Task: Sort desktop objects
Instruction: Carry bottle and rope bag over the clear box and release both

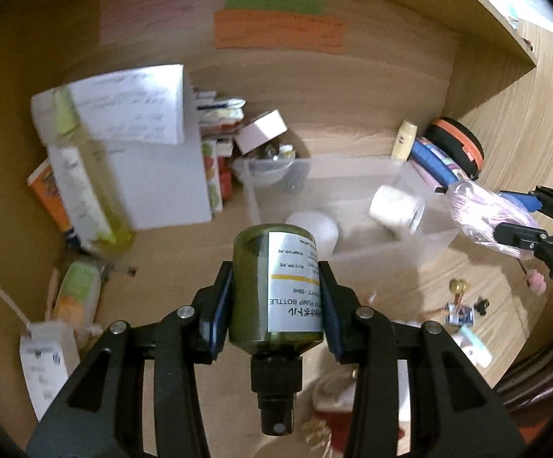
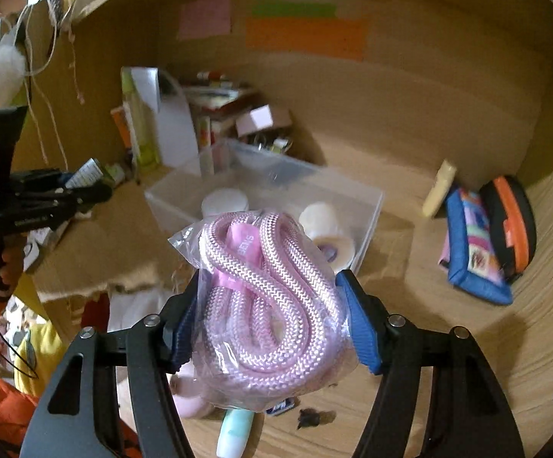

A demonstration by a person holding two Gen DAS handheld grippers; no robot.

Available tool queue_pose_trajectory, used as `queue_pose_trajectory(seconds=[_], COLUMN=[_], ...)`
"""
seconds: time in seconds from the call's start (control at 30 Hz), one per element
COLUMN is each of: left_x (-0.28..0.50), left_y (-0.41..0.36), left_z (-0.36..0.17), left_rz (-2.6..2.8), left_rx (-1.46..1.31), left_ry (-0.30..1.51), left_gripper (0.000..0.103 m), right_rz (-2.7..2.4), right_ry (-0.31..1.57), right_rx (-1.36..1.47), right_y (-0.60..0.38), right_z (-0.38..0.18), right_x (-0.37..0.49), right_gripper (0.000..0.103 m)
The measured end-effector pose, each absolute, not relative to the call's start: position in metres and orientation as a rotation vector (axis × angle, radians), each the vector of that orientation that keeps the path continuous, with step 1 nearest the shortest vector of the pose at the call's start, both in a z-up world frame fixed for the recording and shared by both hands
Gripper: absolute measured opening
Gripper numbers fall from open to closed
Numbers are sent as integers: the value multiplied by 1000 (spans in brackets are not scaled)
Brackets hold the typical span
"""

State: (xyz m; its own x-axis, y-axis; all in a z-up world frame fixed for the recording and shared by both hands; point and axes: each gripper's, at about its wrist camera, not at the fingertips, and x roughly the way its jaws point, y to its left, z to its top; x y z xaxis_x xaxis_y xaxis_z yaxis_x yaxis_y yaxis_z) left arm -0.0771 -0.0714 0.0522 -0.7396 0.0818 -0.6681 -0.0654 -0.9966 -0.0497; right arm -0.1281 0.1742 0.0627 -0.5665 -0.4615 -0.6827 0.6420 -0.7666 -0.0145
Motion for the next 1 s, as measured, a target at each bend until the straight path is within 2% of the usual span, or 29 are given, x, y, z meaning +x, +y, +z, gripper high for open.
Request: queue_pose_trajectory(seconds=[0.2, 0.53, 1.0], left_x=[-114, -179, -233], left_y=[-62, -52, -40], left_z=[60, 41, 6], left_rz=[2814, 2735, 2653], left_rx=[-1097, -1209, -1330], left_ry=[-37, -67, -53], left_gripper=[41, 41, 41], right_rz=[-2315, -2237, -2186], right_ry=[317, 319, 478], right_rx=[888, 1004, 1035], right_y=[158, 114, 74], right_z=[64, 28, -2], right_x=[-151, -208, -240], right_gripper=[63, 63, 63])
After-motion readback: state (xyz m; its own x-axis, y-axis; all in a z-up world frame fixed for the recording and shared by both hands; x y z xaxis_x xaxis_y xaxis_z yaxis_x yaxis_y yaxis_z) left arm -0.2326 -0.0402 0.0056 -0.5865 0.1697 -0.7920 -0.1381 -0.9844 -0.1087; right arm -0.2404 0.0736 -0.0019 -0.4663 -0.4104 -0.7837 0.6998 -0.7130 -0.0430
